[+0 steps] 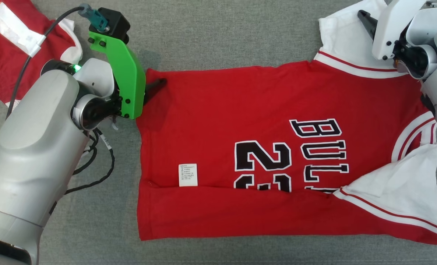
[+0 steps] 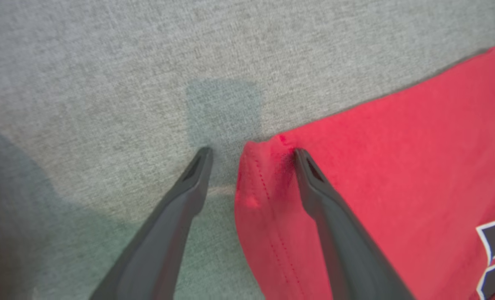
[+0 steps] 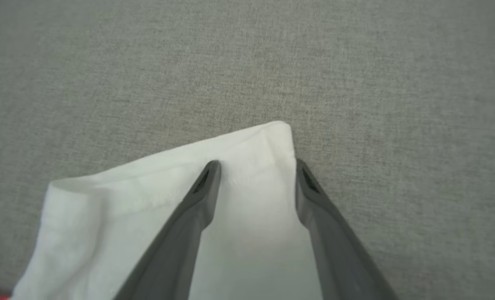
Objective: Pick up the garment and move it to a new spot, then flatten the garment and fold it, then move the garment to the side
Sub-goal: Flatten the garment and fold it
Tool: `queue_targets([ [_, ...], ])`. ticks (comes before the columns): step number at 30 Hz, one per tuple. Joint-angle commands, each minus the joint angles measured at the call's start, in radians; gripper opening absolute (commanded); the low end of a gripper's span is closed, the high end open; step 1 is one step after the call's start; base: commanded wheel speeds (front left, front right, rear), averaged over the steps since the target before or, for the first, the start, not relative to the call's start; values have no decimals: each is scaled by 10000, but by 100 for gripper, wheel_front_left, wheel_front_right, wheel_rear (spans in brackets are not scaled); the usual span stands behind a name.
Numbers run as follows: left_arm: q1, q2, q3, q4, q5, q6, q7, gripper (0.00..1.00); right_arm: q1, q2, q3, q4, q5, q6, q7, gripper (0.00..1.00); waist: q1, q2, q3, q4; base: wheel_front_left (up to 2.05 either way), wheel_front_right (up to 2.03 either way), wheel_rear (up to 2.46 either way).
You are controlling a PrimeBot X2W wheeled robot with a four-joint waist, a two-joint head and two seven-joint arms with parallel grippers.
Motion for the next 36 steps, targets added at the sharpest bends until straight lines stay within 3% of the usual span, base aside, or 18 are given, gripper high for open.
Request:
queue_targets([
  [1,267,118,-254,326,-45,20,271,66,316,105,285,47,173,10,138,4,0,0,-23,-12,0,0,0],
  [3,257,166,-334,374,-130,20,307,27,280,30,509,-68,364,7,-70,0,0,0,-52,-34,0,0,0],
  [4,232,192,-358,372,-150,20,255,0,229,-40,596,-104,399,7,-237,0,0,0,-67,-48,0,0,0],
  [12,91,465,-456,524,-199,19,-346,0,-204,-226,941,409,563,-1,-2412,0,0,0,-466,-225,0,0,0],
  [19,195,712,-613,807,-232,18,-755,0,-211,-106,952,1292,761,-4,-3568,0,0,0,-1052,-468,0,0,0],
  [23,405,815,-733,868,-425,18,-890,0,158,-13,1127,1460,980,-4,-3566,0,0,0,-1521,-608,0,0,0],
  [28,836,1023,-968,727,-717,18,-1014,0,806,-215,1607,781,1378,-2,-3290,0,0,0,-2257,-830,0,0,0],
  [36,1735,1636,-1485,386,-1100,18,-862,0,2182,-1151,2783,-1164,2283,-4,-2150,0,0,0,-3417,-1184,0,0,0],
])
